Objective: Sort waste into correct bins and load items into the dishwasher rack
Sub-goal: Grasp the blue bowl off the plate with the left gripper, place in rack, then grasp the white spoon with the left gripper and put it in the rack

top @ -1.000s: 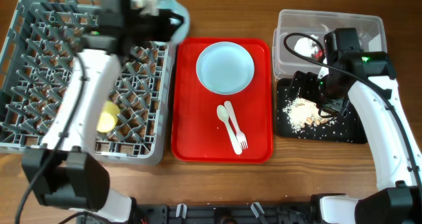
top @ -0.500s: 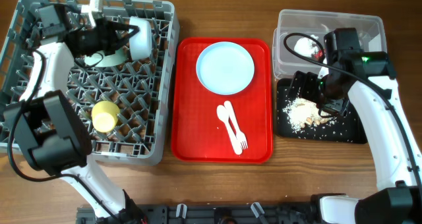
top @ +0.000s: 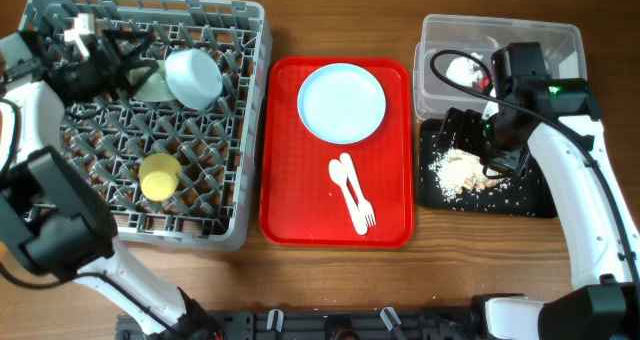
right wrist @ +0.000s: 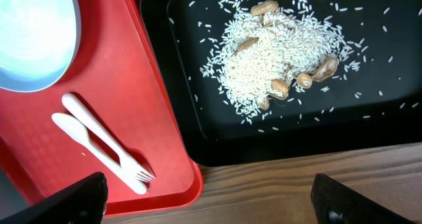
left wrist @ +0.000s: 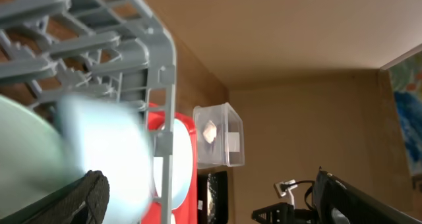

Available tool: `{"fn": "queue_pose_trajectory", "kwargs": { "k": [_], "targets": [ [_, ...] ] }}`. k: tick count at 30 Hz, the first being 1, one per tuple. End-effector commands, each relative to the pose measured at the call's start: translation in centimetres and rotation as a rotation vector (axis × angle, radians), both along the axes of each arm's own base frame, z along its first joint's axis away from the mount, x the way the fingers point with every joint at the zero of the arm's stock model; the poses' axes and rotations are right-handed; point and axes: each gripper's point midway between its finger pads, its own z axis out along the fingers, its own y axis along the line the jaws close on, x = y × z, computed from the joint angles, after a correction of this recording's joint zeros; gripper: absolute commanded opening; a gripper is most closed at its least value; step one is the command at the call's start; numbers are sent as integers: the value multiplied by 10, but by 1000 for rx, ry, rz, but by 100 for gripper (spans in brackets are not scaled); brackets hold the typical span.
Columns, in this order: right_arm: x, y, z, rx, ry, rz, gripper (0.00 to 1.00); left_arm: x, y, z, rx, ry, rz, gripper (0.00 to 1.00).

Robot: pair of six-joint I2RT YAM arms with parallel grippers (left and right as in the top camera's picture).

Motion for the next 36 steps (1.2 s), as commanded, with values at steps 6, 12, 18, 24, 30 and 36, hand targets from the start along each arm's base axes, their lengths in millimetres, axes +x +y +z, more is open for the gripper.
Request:
{"fn": "queue_pose_trajectory", "kwargs": {
  "k": [6,12,18,24,30,36],
  "targets": [
    [1,1,7,9,-25,27,100,-43,-22,86,351,-18,135,100],
    [-1,-6,6,-34,-17,26,100,-93,-82,47,681,321,148,100],
    [-2,-6,6,-34,-12,26,100,-137,-180,10,797,512,59,100],
    [-2,-6,6,-34,-12,32,100,-163,-252,-44,886,530,61,100],
    [-2,-6,6,-35,-13,38,100,-188,-290,-107,1008,580,-53,99],
    [-2,-6,6,-34,-13,37,100,-201,-301,-168,1092,700,-90,98]
  ]
}}
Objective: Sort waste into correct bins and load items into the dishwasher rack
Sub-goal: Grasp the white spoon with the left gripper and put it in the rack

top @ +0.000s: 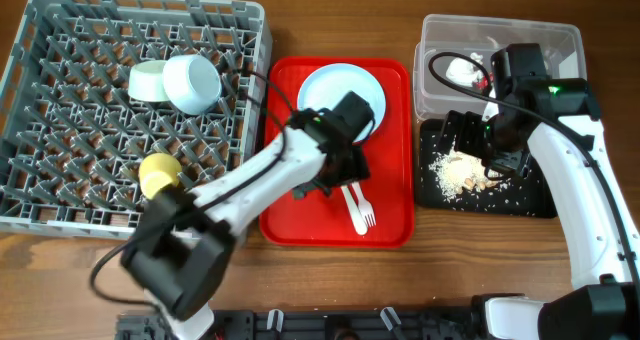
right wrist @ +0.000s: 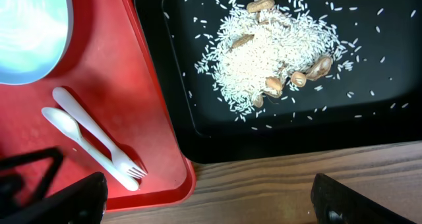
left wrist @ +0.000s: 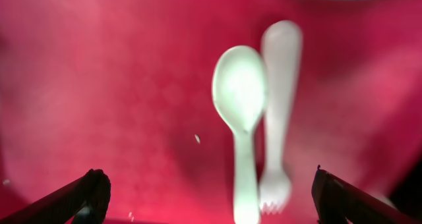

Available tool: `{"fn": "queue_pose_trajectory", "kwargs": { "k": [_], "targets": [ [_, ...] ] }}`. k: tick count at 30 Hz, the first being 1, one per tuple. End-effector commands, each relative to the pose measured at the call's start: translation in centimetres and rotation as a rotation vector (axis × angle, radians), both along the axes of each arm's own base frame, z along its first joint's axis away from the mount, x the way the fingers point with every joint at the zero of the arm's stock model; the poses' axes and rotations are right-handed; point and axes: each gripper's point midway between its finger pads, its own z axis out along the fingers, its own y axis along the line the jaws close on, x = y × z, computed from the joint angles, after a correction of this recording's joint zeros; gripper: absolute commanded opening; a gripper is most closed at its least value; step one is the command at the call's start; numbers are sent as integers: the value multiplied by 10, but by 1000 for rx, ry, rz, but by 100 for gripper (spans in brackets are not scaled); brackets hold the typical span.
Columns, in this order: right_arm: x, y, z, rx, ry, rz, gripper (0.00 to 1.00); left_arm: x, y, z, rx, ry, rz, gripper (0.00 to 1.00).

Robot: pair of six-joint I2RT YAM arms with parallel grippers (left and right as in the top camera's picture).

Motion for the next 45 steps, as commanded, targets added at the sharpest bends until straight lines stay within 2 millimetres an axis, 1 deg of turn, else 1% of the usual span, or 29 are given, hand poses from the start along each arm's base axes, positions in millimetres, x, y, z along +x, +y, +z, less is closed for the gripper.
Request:
{"fn": "queue_pose_trajectory", "kwargs": {
  "k": [1,4,6,10,11,12,13,15,16,18,19,20,23,24,25,27,31,34,37,40,45],
  "targets": [
    [1,-4,6,-18,-24,9,100,-4,3,-32,55,54,41,97],
    [1,-4,6,-18,-24,9,100,-10,8,-46,91,95,40,94],
    [1,-4,6,-18,-24,9,100,-14,11,-49,104,109,39,93],
    [1,-4,6,-17,-25,9,100,-26,19,-57,131,136,32,85],
    [1,-4,6,-17,-25,9,100,-26,18,-57,131,136,30,81],
    [1,-4,6,-17,-25,8,100,-26,17,-57,128,133,28,74],
    [1,-4,6,-17,-24,8,100,-26,14,-57,120,127,24,65],
    [1,-4,6,-18,-24,9,100,-27,6,-57,93,130,13,53],
    [1,-4,6,-18,-24,9,100,-28,3,-57,83,129,9,51],
    [1,-3,6,-17,-22,9,100,-28,-3,-57,70,119,-4,51],
    [0,-3,6,-17,-21,9,100,-28,-6,-57,65,113,-9,49],
    [0,-4,6,-17,-20,9,100,-28,-8,-57,58,107,-12,44],
    [-1,-4,6,-17,-16,9,100,-25,-10,-57,51,99,-11,39],
    [-1,-4,6,-17,-16,9,100,-25,-10,-57,51,96,-11,34],
    [-1,-4,6,-17,-16,9,100,-23,-9,-57,60,85,-10,29],
    [-1,-4,6,-17,-16,9,100,-18,-4,-57,86,58,-8,25],
    [-1,-4,6,-17,-15,9,100,-13,1,-57,113,29,-6,21],
    [-1,-4,6,-18,-16,9,100,-9,4,-57,135,5,-4,17],
    [-1,-4,6,-18,-16,9,100,-7,6,-57,142,-3,0,9],
    [-1,-4,6,-18,-16,10,100,-5,8,-57,143,-2,8,5],
    [-1,-4,6,-19,-17,23,100,-1,18,-57,153,12,35,4]
  ]
}}
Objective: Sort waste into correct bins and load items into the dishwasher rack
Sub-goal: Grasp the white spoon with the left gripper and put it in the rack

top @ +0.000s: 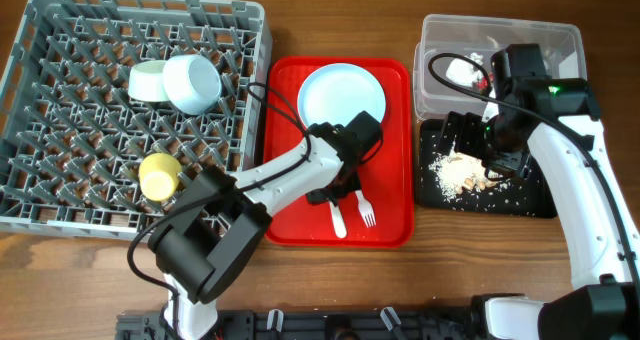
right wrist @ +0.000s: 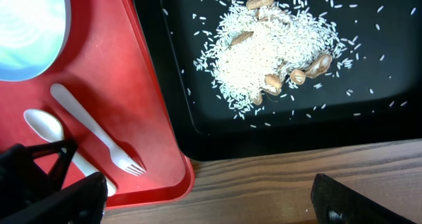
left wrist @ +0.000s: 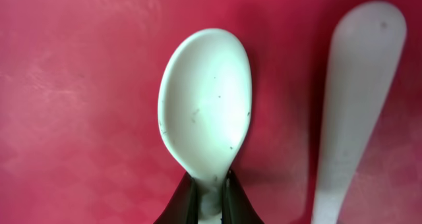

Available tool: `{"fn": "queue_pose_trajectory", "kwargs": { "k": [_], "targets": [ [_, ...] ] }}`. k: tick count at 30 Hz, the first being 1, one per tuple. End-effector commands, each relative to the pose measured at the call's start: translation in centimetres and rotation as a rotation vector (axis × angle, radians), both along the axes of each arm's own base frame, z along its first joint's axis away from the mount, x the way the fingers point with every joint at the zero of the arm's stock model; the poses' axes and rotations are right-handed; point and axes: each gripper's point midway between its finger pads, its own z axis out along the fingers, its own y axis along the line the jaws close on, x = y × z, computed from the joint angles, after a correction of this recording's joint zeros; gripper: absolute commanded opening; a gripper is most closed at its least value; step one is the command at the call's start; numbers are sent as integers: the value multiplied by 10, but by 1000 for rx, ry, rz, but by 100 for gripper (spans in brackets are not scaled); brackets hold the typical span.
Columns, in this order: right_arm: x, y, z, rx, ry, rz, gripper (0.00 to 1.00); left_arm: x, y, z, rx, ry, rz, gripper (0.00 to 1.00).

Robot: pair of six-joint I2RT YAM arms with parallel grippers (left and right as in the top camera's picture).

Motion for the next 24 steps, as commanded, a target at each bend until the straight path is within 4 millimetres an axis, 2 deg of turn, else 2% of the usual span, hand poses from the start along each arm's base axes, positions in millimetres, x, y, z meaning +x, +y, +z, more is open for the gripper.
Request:
{"fn": "queue_pose_trajectory", "kwargs": {
  "k": [1,11,16,20,24],
  "targets": [
    [1,-4,6,-18,-24,16,100,7,20,-6,59,-7,33,4],
    [1,-4,6,-18,-24,16,100,8,21,-1,56,-16,11,4],
    [1,-4,6,-18,-22,15,100,18,23,28,41,-103,7,4],
    [0,-4,6,-18,-20,15,100,21,22,52,12,-150,-93,4],
    [-1,-4,6,-19,-16,16,100,30,45,83,-2,-191,-118,4]
  ]
}}
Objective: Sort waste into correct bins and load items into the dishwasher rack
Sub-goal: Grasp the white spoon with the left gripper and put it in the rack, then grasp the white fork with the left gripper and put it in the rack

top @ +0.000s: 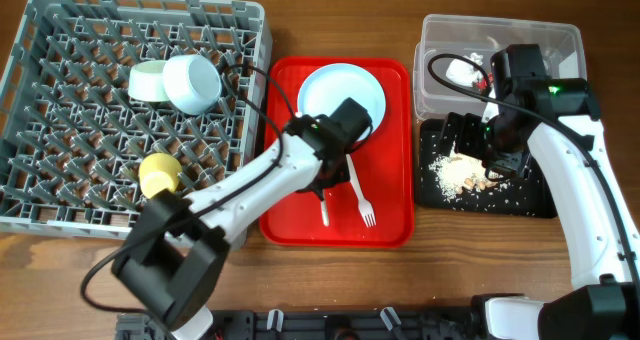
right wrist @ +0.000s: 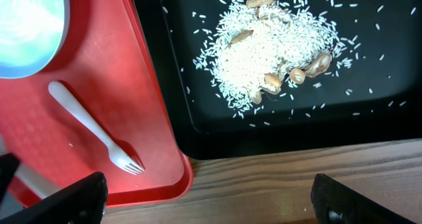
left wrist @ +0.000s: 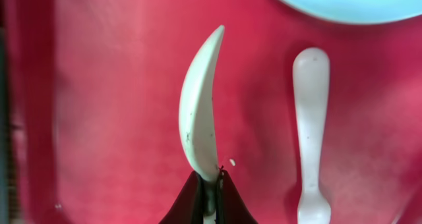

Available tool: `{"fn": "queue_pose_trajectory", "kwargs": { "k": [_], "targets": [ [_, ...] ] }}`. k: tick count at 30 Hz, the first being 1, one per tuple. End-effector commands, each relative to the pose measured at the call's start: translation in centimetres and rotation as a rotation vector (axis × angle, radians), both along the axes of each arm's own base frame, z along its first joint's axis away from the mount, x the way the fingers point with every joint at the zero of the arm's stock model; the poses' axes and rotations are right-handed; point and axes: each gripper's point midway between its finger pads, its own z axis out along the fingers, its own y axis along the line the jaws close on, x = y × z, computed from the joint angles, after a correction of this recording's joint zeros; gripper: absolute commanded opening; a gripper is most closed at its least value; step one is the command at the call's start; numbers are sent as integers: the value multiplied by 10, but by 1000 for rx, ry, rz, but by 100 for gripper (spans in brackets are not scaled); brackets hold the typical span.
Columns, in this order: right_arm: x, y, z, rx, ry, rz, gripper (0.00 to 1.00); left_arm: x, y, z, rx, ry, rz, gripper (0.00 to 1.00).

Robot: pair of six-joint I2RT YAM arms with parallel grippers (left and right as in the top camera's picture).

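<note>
My left gripper (left wrist: 211, 182) is shut on the handle of a white plastic spoon (left wrist: 201, 112), which hangs turned on edge above the red tray (top: 290, 150). From overhead the spoon (top: 324, 212) shows just below that gripper (top: 326, 188). A white fork (left wrist: 310, 132) lies flat on the tray to its right, and a pale blue plate (top: 341, 102) sits at the tray's far end. At the left stands the grey dishwasher rack (top: 60, 215). My right gripper (right wrist: 211, 204) hovers open and empty above the black tray (right wrist: 369, 112) of rice and peanuts.
In the rack are a white cup (top: 192, 79) beside a pale bowl (top: 146, 80), and a yellow cup (top: 158, 175). A clear bin (top: 560, 40) holding crumpled white waste stands behind the black tray (top: 530, 195). Bare wooden table runs along the front edge.
The spoon lay flat on the tray with my left gripper shut on its handle. Now it is raised off the tray, turned on edge and further left of the fork. The right arm is unchanged.
My left gripper was at the rack's far left corner by the cup. Then it hung open over the spoon and fork on the red tray. Then it was shut on the spoon's handle, and now it holds the spoon off the tray. The right gripper stayed over the rice.
</note>
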Motion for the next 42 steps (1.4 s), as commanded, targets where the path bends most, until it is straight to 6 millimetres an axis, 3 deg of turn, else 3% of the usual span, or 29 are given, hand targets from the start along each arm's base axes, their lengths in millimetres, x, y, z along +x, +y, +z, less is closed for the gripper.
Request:
{"fn": "queue_pose_trajectory", "kwargs": {
  "k": [1,5,7,10,12,14,21,25,27,29,30,31,33,35,38,42],
  "targets": [
    [0,-4,6,-18,-19,9,100,18,30,36,-3,-86,-44,4],
    [0,-4,6,-17,-19,8,100,44,79,87,-22,-228,-83,4],
    [0,-4,6,-17,-19,8,100,58,115,114,-8,-317,-94,4],
    [0,-4,6,-17,-19,6,100,70,156,131,29,-379,-167,4],
    [0,-4,6,-17,-19,6,100,73,162,127,32,-365,-223,4],
    [0,-4,6,-17,-19,5,100,75,163,117,33,-338,-262,4],
    [-2,-4,6,-17,-12,6,100,88,161,52,42,-169,-275,4],
    [-3,-4,6,-17,-7,7,100,95,160,36,43,-152,-275,4],
    [-3,-4,6,-17,-7,6,100,97,159,37,43,-161,-276,25],
    [-3,-4,6,-17,-7,6,100,98,159,38,42,-167,-275,31],
    [-3,-4,6,-17,-7,6,100,98,159,39,42,-168,-275,45],
    [-3,-4,6,-17,-7,6,100,98,159,41,42,-172,-275,49],
    [-3,-4,6,-17,-6,6,100,97,157,50,35,-195,-260,52],
    [-4,-4,6,-18,-4,8,100,95,150,72,7,-254,-227,55],
    [-4,-4,6,-18,-5,8,100,87,114,107,-159,-334,-186,56],
    [-4,-4,6,-18,-5,8,100,67,67,107,-292,-269,-30,63]
  ]
}}
